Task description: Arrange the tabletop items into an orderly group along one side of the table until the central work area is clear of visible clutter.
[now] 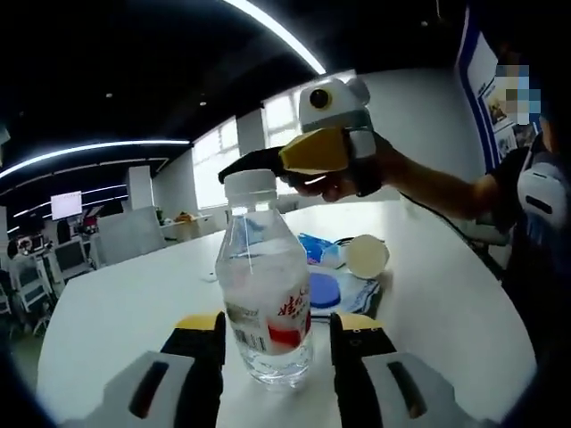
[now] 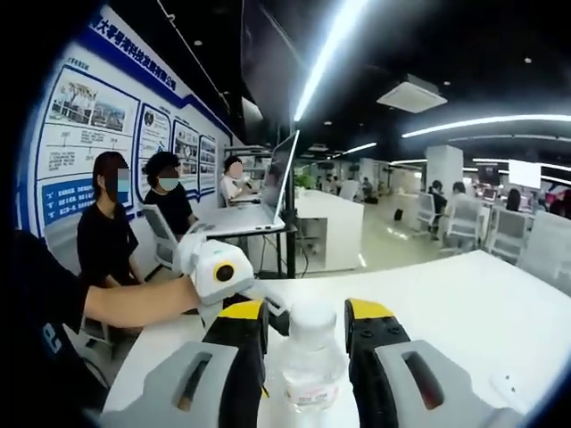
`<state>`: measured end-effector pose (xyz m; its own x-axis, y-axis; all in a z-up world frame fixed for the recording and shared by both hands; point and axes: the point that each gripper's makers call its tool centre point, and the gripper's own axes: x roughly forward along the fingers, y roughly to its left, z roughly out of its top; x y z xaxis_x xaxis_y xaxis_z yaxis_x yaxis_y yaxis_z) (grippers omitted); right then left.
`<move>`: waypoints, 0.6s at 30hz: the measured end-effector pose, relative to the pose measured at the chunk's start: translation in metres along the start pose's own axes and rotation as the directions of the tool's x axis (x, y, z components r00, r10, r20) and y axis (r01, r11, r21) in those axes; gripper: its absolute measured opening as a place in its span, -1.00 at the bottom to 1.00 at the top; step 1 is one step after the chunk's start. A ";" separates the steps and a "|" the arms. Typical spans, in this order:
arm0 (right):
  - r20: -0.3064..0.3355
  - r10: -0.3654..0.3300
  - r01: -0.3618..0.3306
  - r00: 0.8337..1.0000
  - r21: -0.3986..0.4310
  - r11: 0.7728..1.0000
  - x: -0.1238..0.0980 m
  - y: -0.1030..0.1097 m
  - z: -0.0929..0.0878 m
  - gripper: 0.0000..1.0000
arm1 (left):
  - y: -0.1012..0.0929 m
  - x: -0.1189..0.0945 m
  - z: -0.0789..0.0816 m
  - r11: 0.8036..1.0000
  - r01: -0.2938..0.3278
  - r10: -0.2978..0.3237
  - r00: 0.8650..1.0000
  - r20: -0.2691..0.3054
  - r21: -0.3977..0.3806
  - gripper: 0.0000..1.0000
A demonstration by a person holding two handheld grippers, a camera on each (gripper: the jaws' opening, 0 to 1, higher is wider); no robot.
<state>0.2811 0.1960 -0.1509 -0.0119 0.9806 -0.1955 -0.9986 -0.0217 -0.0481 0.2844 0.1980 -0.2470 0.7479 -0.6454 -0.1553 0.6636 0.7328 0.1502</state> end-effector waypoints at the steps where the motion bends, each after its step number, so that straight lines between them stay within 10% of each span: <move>1: 0.001 0.001 -0.001 1.000 -0.002 1.000 -0.001 0.001 0.000 -0.36 | 0.000 0.000 0.000 1.000 -0.002 0.002 1.000 0.000 0.000 -0.05; 18: 0.002 -0.019 0.019 1.000 -0.017 1.000 -0.026 0.024 -0.013 -0.36 | -0.005 -0.016 0.008 0.999 -0.034 0.034 0.999 0.021 -0.022 -0.06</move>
<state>0.2586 0.1679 -0.1600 0.0073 0.9813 -0.1925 -0.9976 -0.0061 -0.0690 0.2688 0.2029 -0.2376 0.7702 -0.6244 -0.1298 0.6376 0.7587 0.1339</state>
